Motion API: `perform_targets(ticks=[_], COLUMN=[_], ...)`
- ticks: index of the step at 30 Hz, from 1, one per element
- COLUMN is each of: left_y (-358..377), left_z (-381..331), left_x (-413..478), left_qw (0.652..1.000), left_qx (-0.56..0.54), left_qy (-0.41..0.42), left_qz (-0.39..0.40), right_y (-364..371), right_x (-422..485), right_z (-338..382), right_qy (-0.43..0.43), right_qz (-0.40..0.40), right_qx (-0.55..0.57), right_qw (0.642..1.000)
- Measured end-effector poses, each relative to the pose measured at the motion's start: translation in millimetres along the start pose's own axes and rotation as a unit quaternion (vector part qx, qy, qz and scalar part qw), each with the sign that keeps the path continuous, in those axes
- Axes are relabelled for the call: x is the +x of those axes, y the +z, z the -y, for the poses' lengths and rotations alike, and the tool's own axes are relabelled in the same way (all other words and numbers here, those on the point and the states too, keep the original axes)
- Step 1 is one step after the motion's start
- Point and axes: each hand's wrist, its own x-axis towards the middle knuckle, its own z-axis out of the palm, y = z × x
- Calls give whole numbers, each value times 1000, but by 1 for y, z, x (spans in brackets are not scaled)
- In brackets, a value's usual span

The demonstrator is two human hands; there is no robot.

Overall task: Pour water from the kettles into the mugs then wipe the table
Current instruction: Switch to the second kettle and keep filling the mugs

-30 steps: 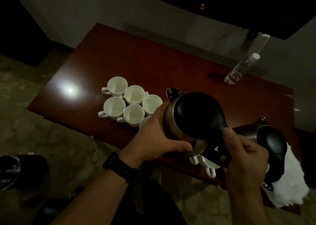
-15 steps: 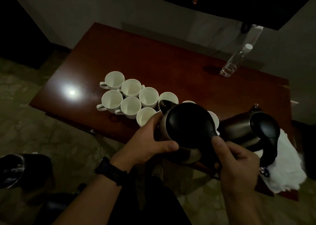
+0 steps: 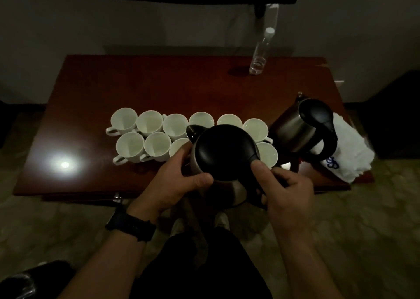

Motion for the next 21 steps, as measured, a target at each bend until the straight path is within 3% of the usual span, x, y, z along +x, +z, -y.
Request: perform_targets(ticks=[5,21], left_y=[7,68], left_z=[8,34], left_x=[-6,-28], left_qw=[1000,977], left_qx=[-21,-169], left_qy=[-8,-10], left_qz=[-5,-129], right_y=[-4,-36], right_x=[-5,11], right_z=[-7,-33], right_qy=[3,-16], right_qz=[-2,94], right_qx=[-28,-49], right_qw=[1000,994])
